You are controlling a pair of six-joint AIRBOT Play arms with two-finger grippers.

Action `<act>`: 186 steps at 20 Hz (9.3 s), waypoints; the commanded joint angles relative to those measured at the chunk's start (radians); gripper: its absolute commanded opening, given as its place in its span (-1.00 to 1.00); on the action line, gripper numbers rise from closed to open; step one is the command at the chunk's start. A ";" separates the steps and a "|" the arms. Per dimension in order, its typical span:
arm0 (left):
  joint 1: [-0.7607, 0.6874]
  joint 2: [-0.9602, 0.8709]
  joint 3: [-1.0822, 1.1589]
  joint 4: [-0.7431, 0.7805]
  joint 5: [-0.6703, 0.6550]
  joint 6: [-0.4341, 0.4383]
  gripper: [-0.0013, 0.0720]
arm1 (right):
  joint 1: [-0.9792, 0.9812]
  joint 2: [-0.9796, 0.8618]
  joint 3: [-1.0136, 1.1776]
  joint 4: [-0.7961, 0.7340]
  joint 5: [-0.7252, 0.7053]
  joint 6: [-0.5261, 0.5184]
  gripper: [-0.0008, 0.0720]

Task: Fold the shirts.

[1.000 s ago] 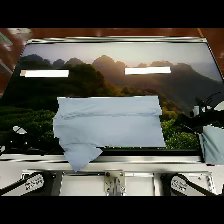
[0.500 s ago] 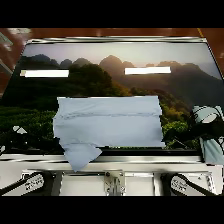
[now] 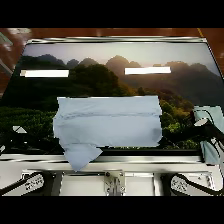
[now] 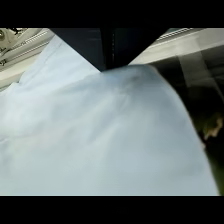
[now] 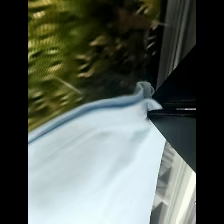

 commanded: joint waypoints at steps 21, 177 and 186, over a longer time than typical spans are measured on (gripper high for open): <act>-0.161 -0.495 1.037 -0.015 -0.027 -0.144 -0.87 | 0.315 -0.257 0.628 -0.187 -0.277 0.182 -0.80; -0.086 0.135 0.946 -0.225 0.037 -0.068 -0.88 | -0.769 0.171 0.809 -0.101 0.086 0.118 0.88; -0.650 -0.116 1.037 0.552 -0.080 -0.465 0.95 | -0.006 0.160 0.838 -0.212 0.203 0.138 0.86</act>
